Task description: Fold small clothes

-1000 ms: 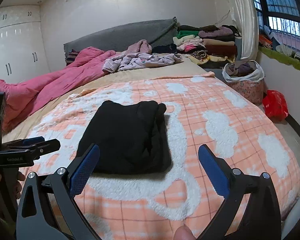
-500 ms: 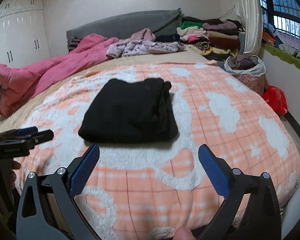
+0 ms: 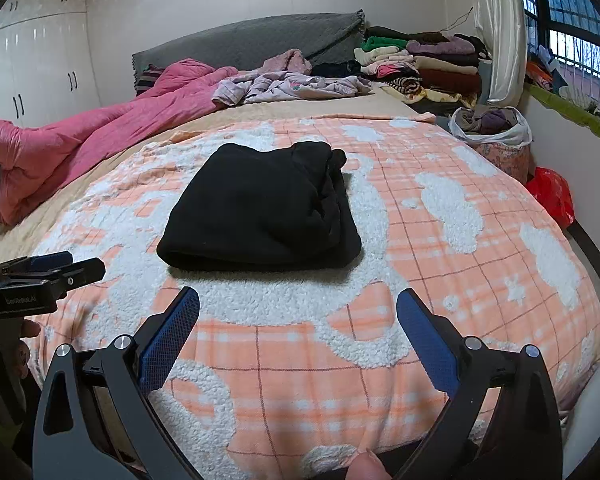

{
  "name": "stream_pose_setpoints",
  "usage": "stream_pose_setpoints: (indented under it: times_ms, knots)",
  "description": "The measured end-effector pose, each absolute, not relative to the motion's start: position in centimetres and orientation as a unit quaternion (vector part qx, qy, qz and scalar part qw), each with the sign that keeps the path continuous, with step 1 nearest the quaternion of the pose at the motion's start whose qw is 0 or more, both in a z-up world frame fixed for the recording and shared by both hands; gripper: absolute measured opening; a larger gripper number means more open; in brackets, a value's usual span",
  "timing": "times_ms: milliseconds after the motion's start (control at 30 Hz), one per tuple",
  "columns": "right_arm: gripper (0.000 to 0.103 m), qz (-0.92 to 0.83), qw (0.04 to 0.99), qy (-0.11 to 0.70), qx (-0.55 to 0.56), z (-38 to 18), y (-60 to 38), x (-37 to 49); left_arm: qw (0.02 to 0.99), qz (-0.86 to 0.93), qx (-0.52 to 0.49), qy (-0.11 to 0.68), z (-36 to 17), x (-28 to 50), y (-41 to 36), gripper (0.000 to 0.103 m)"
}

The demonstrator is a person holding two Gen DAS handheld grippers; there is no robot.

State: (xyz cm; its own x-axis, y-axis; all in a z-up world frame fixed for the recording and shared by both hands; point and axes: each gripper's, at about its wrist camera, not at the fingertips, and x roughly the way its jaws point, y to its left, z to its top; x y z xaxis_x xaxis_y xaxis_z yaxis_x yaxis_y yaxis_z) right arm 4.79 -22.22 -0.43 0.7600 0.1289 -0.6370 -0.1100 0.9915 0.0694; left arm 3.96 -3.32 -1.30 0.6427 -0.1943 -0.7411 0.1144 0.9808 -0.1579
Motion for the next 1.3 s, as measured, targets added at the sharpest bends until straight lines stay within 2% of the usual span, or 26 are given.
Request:
stream_pose_setpoints:
  times_ms: [1300]
  knots:
    - [0.098, 0.061, 0.937, 0.343, 0.014, -0.59, -22.32, 4.78, 0.903, -0.074, -0.039, 0.422, -1.22, 3.96, -3.06, 0.093]
